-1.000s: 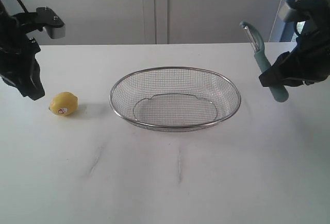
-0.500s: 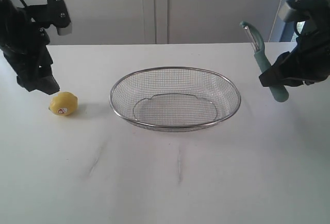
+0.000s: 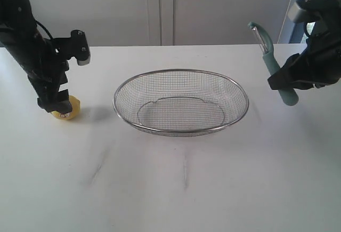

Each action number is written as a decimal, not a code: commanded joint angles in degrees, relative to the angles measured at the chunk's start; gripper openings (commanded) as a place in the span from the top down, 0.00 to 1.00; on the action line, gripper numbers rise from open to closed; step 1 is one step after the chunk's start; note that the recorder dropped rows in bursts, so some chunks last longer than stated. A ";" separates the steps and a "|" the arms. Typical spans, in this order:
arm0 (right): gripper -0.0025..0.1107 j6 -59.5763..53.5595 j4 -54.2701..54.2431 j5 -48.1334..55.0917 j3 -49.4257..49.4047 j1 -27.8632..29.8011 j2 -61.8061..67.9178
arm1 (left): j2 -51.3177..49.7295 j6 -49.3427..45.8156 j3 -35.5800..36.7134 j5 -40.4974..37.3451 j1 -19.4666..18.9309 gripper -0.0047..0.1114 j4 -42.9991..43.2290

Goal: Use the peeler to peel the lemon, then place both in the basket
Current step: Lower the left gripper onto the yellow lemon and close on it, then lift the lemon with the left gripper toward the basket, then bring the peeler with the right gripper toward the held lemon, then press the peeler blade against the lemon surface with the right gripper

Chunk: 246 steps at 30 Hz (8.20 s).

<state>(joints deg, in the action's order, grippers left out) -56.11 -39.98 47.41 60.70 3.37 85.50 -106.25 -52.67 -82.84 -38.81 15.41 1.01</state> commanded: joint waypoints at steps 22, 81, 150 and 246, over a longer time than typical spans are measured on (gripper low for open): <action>0.98 -0.58 -0.70 -0.28 -0.16 0.00 -0.52 | -11.05 0.11 0.11 8.71 -1.53 0.25 0.99; 0.98 -0.58 -0.70 -0.28 -0.16 0.00 -0.52 | 14.92 -37.08 10.36 -31.15 1.35 0.96 -75.91; 0.98 8.22 -17.16 17.79 -0.16 -18.16 9.55 | 36.58 -38.46 26.15 -11.57 1.24 0.96 -71.34; 0.98 12.98 -32.59 10.20 -0.16 -28.01 8.12 | 25.54 -49.36 26.37 -4.05 1.34 0.96 -83.11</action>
<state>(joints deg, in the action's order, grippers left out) -43.05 -71.80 57.61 60.70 -24.55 94.96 -81.01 -101.70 -56.55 -42.17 16.50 -79.95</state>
